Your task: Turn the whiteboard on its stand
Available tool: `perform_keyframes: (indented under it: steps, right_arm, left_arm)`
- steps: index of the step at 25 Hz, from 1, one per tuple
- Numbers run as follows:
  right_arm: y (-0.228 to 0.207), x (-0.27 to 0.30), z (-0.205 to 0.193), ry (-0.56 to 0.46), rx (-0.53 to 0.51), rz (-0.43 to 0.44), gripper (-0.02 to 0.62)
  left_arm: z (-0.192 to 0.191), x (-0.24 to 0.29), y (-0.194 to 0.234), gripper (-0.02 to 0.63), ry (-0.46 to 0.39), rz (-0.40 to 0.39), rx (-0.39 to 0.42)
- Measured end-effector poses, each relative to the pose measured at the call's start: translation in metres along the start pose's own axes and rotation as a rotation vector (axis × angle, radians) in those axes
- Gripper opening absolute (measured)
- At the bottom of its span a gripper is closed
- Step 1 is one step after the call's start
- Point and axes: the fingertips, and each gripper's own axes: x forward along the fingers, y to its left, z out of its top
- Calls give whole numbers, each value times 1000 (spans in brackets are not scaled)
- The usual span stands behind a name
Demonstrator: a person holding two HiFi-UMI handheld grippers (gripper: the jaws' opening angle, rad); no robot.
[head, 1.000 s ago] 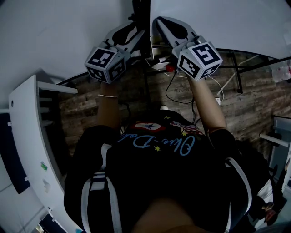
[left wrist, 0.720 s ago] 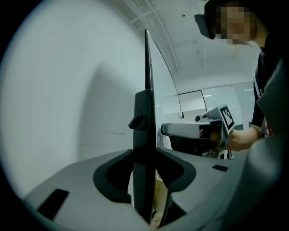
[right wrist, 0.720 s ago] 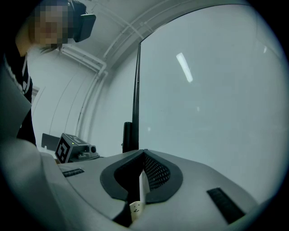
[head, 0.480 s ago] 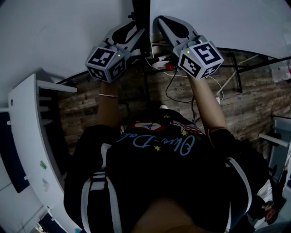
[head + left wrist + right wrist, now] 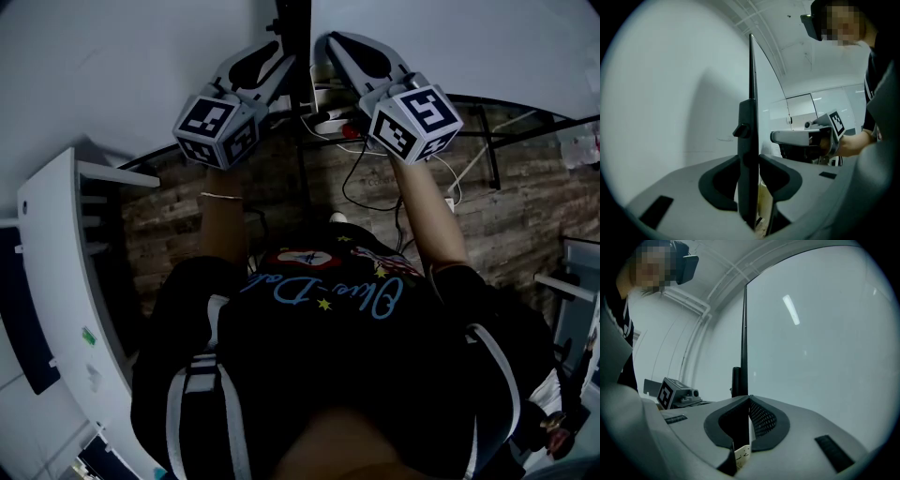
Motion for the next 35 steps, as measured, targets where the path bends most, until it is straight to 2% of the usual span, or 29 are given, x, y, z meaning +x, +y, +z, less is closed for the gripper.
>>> perform_keyframes:
  steps: [8,12,35]
  right_arm:
    - [5,-5,0,-3,9,-5,25]
    - [8,-9,1,-3,9,-9,25]
    - [19,-28,3,4,5,-17,25]
  left_arm:
    - [2,-7,-6,93,5,5,16]
    - [7,-13,-9,8,-10,11,15]
    - [11,-28,-31,8,-16,-10,30]
